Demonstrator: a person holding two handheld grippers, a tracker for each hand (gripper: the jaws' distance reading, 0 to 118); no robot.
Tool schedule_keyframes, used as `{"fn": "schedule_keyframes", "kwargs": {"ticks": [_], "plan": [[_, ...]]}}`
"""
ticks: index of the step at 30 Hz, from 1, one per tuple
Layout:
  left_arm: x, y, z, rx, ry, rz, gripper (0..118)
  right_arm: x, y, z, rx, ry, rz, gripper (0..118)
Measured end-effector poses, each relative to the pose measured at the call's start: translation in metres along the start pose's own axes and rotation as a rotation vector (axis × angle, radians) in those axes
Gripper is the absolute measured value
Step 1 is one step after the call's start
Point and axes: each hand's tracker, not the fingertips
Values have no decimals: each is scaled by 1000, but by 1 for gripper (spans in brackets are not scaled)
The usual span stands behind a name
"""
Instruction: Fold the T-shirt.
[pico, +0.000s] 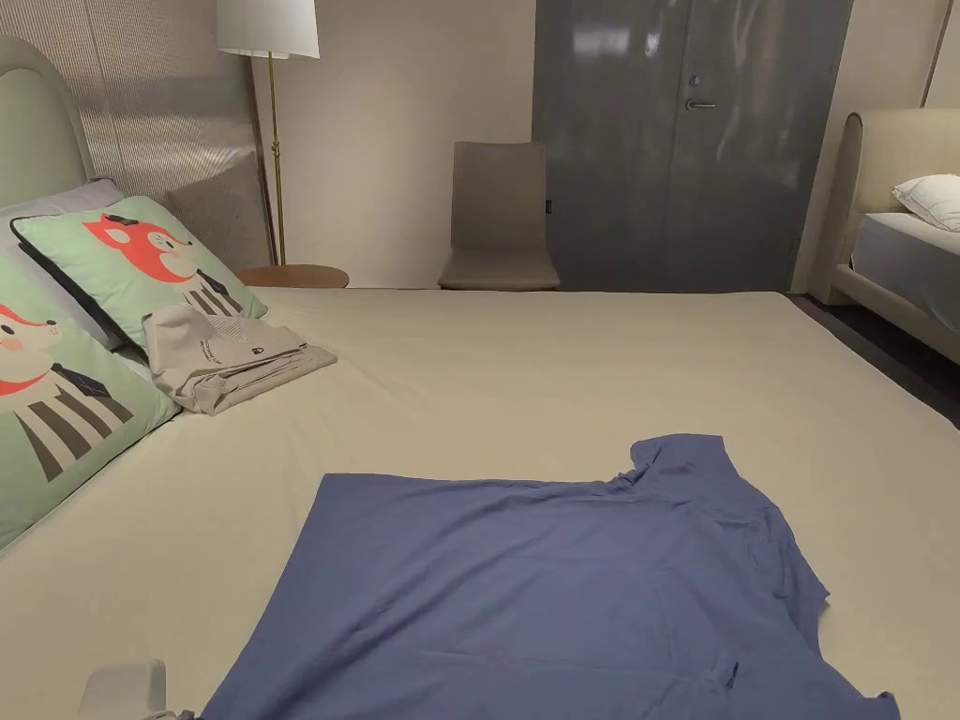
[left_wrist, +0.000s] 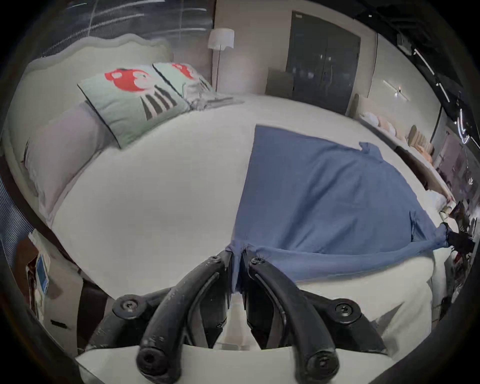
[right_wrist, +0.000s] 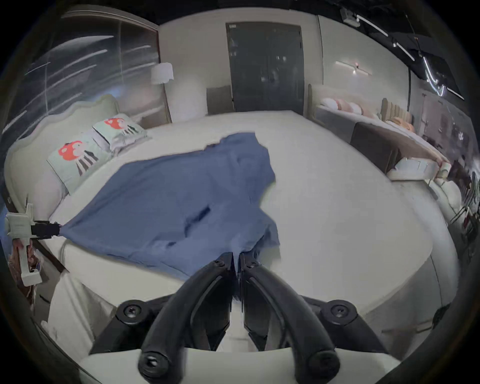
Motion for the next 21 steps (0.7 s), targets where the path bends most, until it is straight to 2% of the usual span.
{"fn": "schedule_keyframes", "kwargs": {"ticks": [7,11,14,15,16,17,18,19,20,21], "plan": [[-6,-8,-18,-85,14,-28,3,13,-26,-25,-117,-55,-10,6],[-5,-9,-17,-86,12,-28,4,15,-33,-28,-124,-65,-29,6],[-3,-5,-5,-38,-9,-20,10,10,-29,-20,-86,-85,-24,22],[-2,-2,1,-6,-9,-12,20,8,-26,-15,-64,-109,-13,39],[-2,2,6,28,-2,-6,46,7,-21,-10,-32,-142,6,68],[-2,6,14,73,-10,4,74,6,-15,-3,13,-150,5,90],[0,11,22,126,-22,18,106,4,-8,6,89,-157,-4,102],[1,16,34,187,-44,22,111,2,0,15,156,-163,-3,101],[8,22,44,258,-28,7,107,-2,9,24,212,-184,3,101],[13,29,51,291,-49,12,108,-6,17,32,271,-212,9,101]]}}
